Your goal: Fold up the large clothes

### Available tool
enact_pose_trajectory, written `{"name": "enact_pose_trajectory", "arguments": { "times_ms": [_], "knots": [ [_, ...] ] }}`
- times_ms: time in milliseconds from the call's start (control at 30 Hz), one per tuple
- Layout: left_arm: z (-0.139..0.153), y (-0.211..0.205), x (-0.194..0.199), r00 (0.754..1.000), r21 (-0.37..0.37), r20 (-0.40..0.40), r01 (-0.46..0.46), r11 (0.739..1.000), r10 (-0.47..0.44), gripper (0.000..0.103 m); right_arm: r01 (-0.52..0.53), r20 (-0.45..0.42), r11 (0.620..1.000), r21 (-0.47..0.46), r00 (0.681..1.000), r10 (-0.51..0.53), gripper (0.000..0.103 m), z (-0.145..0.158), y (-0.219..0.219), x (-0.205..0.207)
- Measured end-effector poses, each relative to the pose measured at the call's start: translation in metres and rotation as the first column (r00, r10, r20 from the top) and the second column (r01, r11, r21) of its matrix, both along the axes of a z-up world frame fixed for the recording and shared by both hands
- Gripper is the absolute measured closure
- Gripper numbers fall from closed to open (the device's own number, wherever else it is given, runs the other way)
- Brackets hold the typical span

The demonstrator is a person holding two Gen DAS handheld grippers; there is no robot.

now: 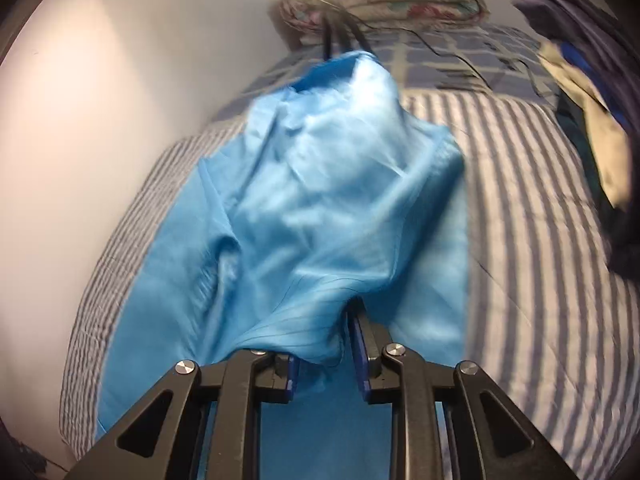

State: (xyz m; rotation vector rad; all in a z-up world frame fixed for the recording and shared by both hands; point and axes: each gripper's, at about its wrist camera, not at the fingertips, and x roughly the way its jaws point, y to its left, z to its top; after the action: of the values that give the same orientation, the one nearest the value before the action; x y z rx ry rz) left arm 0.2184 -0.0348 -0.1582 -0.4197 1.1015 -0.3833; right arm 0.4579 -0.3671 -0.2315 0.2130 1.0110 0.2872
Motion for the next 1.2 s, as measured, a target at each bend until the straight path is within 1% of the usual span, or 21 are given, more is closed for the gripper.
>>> {"name": "enact_pose_trajectory", "arguments": {
  "times_ms": [67,200,300,333,400,433,500,533,567,633,700,767,833,933,1033,1100,1167,1200],
  "knots": [
    [-0.001,0.000,0.000,1.000,-0.003,-0.004,0.003,1.000,-0.003,0.098,-0.016,0.008,1.000,0.025,1.000,0.016,0.079,0.004,0.011,0.009],
    [-0.003,-0.001,-0.001,1.000,-0.006,-0.012,0.009,1.000,-0.009,0.098,-0.041,-0.024,0.995,0.087,0.999,0.044,0.076,0.016,0.025,0.027],
    [-0.002,0.001,-0.003,1.000,-0.007,-0.008,0.009,1.000,-0.009,0.098,-0.091,0.016,0.990,0.105,0.996,0.090,0.076,0.040,0.030,0.020],
    [-0.001,0.002,-0.004,1.000,-0.011,-0.006,0.008,1.000,-0.008,0.098,-0.102,0.030,0.987,0.124,0.995,0.099,0.075,0.047,0.028,0.015],
    [0.000,0.002,-0.005,1.000,-0.013,-0.002,0.008,1.000,-0.008,0.098,-0.099,0.038,0.983,0.155,0.995,0.094,0.075,0.053,0.018,0.006],
    [0.001,0.004,-0.007,1.000,-0.014,-0.001,0.008,1.000,-0.008,0.098,-0.094,0.032,0.984,0.151,0.995,0.090,0.075,0.051,0.014,0.003],
    [0.002,0.005,-0.009,1.000,-0.016,0.001,0.009,1.000,-0.009,0.098,-0.084,0.012,0.994,0.065,0.996,0.083,0.073,0.046,0.013,0.000],
    [0.002,0.005,-0.009,1.000,-0.015,0.001,0.009,1.000,-0.009,0.098,-0.086,0.004,0.996,0.006,0.996,0.086,0.071,0.042,0.014,-0.003],
    [0.002,0.006,-0.010,1.000,-0.016,0.001,0.007,1.000,-0.007,0.098,-0.098,-0.003,0.995,-0.018,0.995,0.098,0.072,0.039,0.013,-0.007],
    [0.003,0.008,-0.010,1.000,-0.021,-0.001,0.003,1.000,-0.003,0.098,-0.106,0.005,0.994,-0.006,0.994,0.106,0.071,0.037,0.008,-0.015],
    [0.004,0.007,-0.011,1.000,-0.023,-0.001,0.002,1.000,-0.002,0.098,-0.089,0.013,0.995,0.053,0.996,0.088,0.072,0.036,0.002,-0.018],
    [0.004,0.005,-0.011,1.000,-0.023,0.004,0.005,1.000,-0.004,0.098,-0.047,0.015,0.996,0.078,0.999,0.046,0.078,0.029,-0.002,-0.019],
    [0.005,0.002,-0.011,1.000,-0.012,0.008,0.010,1.000,-0.010,0.098,-0.018,0.004,0.995,0.099,1.000,0.018,0.082,0.021,-0.002,-0.010],
    [0.004,0.000,-0.011,1.000,-0.003,0.002,0.011,1.000,-0.011,0.098,-0.015,-0.036,0.993,0.113,0.999,0.019,0.083,0.003,0.012,0.007],
    [0.004,0.002,-0.013,1.000,0.003,0.001,0.001,1.000,-0.001,0.098,-0.038,-0.074,0.996,0.076,0.996,0.043,0.083,-0.013,0.031,0.016],
    [0.005,0.003,-0.015,1.000,0.011,0.006,0.001,1.000,-0.001,0.098,-0.034,-0.100,0.999,0.036,0.994,0.037,0.083,-0.023,0.037,0.019],
    [0.006,0.007,-0.017,1.000,0.017,0.011,-0.006,1.000,0.006,0.098,-0.021,-0.111,0.999,0.034,0.994,0.025,0.083,-0.025,0.038,0.015],
    [0.006,0.009,-0.018,1.000,0.017,0.011,-0.011,1.000,0.011,0.098,-0.011,-0.113,0.999,0.040,0.993,0.016,0.081,-0.022,0.036,0.012]
  ]
}}
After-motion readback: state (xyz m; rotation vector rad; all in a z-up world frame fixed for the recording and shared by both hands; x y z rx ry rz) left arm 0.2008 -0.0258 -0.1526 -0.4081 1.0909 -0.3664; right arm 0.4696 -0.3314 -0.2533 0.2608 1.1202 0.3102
